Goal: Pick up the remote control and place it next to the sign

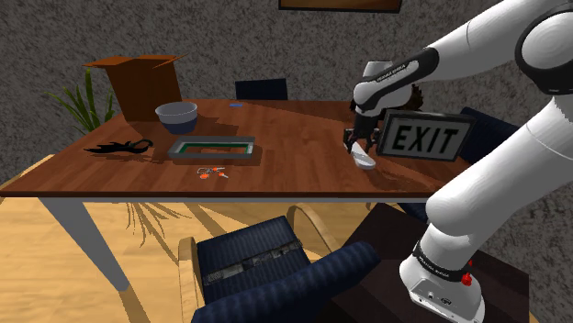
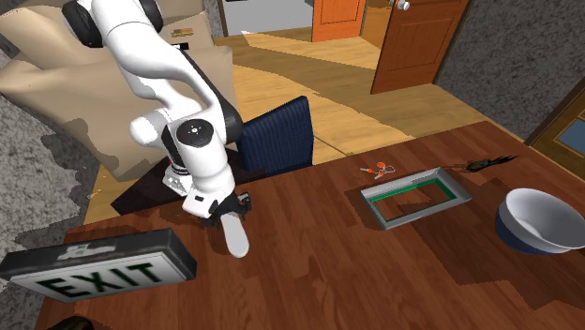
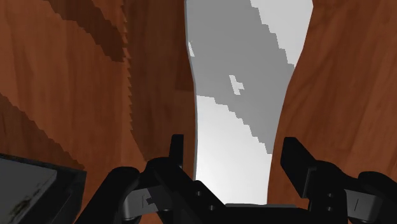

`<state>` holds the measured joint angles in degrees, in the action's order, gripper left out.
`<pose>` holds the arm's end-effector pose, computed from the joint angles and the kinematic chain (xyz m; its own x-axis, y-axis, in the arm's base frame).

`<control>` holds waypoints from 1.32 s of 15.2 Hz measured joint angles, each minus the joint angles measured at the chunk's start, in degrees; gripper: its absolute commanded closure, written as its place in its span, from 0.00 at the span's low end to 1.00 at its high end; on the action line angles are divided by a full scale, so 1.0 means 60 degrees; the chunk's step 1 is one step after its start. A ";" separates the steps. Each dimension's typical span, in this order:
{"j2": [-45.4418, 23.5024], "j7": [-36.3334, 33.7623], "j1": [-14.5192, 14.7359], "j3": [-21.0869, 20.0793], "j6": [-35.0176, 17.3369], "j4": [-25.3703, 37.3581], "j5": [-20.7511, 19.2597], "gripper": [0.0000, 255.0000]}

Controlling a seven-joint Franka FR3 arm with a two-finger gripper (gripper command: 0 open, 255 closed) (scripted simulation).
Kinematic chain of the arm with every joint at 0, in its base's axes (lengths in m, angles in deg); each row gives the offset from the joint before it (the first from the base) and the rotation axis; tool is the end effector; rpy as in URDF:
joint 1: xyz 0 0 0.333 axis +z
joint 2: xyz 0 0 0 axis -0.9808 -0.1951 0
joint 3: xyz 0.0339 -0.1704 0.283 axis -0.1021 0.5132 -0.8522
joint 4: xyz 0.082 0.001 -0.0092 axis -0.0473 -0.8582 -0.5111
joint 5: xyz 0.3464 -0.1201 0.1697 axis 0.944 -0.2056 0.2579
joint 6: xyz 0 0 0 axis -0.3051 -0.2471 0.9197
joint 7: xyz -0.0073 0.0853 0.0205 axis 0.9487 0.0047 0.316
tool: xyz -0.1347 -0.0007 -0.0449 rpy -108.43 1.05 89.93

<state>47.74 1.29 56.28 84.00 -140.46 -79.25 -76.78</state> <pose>0.3825 -0.2099 0.3527 0.7425 -0.6698 -0.0090 -0.6698 -0.7423 -0.0170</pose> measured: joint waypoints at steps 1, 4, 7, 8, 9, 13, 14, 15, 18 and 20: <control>-0.0114 -0.0007 0.0014 -0.0006 -0.0154 -0.0041 0.0016 1.00; -0.0335 0.0059 0.0000 0.0037 -0.0550 -0.0216 0.0029 1.00; -0.0506 0.0070 0.0010 0.0042 -0.0868 -0.0365 0.0050 1.00; -0.0525 0.0071 0.0012 0.0042 -0.0895 -0.0371 0.0052 1.00; -0.0536 0.0069 0.0013 0.0041 -0.0909 -0.0372 0.0054 1.00; -0.0543 0.0068 0.0015 0.0040 -0.0919 -0.0373 0.0056 0.00; -0.0543 0.0068 0.0015 0.0040 -0.0920 -0.0372 0.0056 0.00; -0.0543 0.0068 0.0015 0.0040 -0.0920 -0.0371 0.0056 0.00; -0.0543 0.0068 0.0015 0.0040 -0.0920 -0.0371 0.0056 0.00; -0.0447 0.0061 0.0009 0.0037 -0.0754 -0.0294 0.0043 0.00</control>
<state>45.06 1.65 56.34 84.22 -144.98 -81.01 -76.52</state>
